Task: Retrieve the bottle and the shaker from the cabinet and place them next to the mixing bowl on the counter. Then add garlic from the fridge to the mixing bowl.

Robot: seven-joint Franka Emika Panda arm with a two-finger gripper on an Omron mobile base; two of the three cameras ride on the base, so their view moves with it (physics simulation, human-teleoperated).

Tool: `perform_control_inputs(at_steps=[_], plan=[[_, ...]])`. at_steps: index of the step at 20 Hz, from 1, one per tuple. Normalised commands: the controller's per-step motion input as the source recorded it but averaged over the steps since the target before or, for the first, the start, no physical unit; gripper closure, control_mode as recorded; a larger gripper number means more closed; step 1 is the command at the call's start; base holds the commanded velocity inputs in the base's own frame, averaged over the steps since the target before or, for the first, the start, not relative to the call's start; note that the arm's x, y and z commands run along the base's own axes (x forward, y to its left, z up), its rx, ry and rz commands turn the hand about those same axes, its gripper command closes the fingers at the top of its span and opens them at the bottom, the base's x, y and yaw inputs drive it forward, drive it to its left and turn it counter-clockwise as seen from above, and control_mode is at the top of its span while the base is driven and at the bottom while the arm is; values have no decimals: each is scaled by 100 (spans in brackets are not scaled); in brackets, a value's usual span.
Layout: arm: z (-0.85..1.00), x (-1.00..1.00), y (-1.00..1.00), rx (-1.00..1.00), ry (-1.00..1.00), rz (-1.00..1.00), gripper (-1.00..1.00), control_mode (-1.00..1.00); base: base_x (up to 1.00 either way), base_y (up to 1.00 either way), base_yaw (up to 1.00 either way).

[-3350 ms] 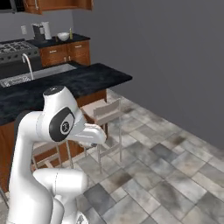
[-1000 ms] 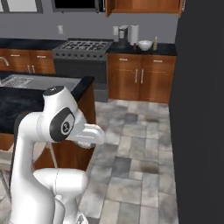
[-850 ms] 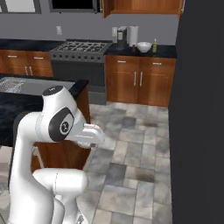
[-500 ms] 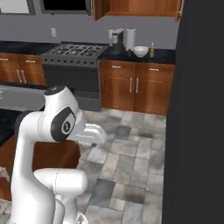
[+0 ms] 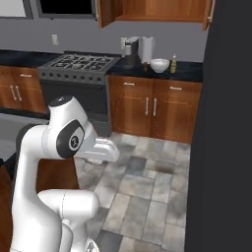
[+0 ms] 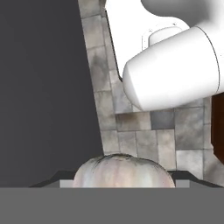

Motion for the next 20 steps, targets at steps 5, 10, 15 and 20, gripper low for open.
perform_control_inputs(at_steps=[5, 10, 15, 20], plan=[[0, 0, 0, 0, 0, 0, 100, 100, 100, -12, 9], [0, 0, 0, 0, 0, 0, 100, 100, 100, -5, 12], [0, 0, 0, 0, 0, 0, 100, 100, 100, -29, 7], [0, 0, 0, 0, 0, 0, 100, 100, 100, -32, 0]])
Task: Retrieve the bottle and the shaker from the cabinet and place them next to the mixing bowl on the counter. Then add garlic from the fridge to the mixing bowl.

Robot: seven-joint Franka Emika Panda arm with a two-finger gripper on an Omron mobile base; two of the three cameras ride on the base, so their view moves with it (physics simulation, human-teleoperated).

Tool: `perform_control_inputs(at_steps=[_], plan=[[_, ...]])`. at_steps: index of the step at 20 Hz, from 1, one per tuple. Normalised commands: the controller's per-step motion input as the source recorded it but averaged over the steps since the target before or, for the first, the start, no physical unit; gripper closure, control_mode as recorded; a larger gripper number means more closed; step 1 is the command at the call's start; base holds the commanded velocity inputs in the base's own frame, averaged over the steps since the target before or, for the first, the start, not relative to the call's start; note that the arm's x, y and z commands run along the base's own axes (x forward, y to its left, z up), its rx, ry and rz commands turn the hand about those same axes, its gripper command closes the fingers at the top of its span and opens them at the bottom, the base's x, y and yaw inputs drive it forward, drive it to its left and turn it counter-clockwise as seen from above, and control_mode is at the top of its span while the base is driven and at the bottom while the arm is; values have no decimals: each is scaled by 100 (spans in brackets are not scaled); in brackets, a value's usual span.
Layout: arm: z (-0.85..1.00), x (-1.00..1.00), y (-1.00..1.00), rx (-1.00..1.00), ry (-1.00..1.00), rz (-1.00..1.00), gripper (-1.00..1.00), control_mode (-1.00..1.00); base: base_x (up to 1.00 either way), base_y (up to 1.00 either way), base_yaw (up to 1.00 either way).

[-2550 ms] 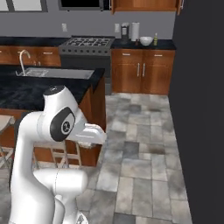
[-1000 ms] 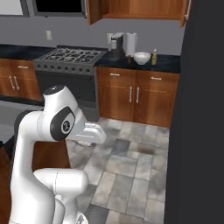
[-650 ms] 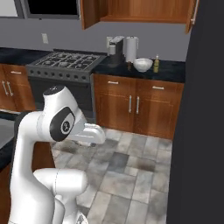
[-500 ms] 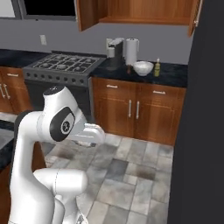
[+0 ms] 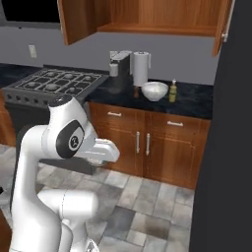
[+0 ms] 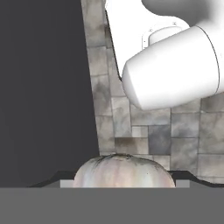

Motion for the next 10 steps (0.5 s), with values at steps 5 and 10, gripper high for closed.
perform_control_inputs(at_steps=[5, 10], plan=[[0, 0, 0, 0, 0, 0, 100, 100, 100, -23, 0], [0, 0, 0, 0, 0, 0, 100, 100, 100, -1, -9]])
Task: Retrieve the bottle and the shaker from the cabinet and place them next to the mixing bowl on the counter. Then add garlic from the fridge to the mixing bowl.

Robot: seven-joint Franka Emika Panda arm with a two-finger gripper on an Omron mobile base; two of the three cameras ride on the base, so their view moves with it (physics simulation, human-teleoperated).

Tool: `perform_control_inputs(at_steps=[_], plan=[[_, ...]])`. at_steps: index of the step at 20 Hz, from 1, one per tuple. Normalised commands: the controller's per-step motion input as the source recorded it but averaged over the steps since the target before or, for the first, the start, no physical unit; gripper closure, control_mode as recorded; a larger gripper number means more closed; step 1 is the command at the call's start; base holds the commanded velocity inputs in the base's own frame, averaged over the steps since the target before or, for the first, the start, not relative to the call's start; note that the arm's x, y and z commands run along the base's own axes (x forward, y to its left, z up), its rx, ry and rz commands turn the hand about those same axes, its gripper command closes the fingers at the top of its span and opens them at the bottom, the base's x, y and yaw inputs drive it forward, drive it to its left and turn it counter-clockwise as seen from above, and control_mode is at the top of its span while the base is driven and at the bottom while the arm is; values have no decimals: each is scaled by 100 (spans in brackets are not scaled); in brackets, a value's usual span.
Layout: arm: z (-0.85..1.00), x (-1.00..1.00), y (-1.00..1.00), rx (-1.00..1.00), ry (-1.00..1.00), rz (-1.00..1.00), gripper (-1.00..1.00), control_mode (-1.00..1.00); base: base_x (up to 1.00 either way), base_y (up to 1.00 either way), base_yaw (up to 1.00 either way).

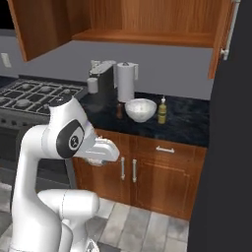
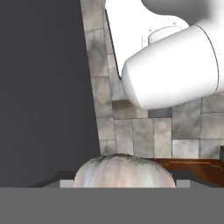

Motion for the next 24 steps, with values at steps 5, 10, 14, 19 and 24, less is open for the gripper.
perform_control_inputs(at_steps=[5, 10, 14, 19, 24], plan=[[0, 0, 0, 0, 0, 0, 100, 100, 98, 12, -35], [0, 0, 0, 0, 0, 0, 100, 100, 46, 47, -25], [0, 0, 0, 0, 0, 0, 100, 100, 36, 46, -10], [0, 0, 0, 0, 0, 0, 100, 100, 70, 16, -2], [0, 0, 0, 0, 0, 0, 100, 100, 68, 2, 0]])
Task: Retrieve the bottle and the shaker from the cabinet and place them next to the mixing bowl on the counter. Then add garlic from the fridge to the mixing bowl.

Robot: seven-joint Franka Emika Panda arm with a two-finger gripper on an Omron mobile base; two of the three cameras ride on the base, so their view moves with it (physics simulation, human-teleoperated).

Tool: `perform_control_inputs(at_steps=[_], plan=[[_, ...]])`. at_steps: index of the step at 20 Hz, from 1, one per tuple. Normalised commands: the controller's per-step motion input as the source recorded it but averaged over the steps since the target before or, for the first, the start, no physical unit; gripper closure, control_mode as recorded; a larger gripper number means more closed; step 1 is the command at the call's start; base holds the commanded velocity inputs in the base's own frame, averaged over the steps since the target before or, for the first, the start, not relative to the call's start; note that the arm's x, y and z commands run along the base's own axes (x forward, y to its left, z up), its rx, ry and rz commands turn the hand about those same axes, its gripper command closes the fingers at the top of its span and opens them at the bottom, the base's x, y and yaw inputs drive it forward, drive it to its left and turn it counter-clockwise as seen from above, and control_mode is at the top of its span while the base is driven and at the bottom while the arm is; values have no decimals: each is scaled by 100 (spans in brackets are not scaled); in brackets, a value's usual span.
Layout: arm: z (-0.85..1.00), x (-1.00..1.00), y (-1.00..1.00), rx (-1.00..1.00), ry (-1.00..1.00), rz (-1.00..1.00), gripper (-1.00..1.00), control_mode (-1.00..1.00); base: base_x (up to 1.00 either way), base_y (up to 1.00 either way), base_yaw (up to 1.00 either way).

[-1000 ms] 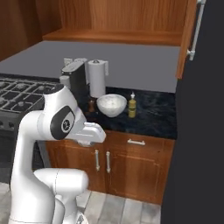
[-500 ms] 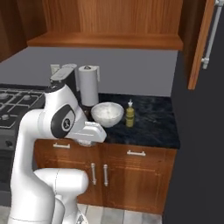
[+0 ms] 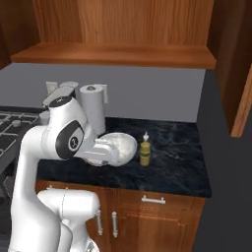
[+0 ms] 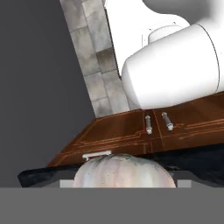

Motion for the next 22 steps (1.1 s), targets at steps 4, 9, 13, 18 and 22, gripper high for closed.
perform_control_inputs(at_steps=[4, 9, 13, 18, 22], plan=[[0, 0, 0, 0, 0, 0, 100, 100, 62, 3, 0], [0, 34, 0, 0, -2, 0, 100, -100, 25, 0, 0], [-3, 46, 14, 0, -2, 0, 100, -100, 0, 0, 0], [-15, 61, 19, 7, 4, 0, 100, -100, 0, 0, 0], [-27, 66, 4, 8, 6, 0, 100, -100, 0, 0, 0]])
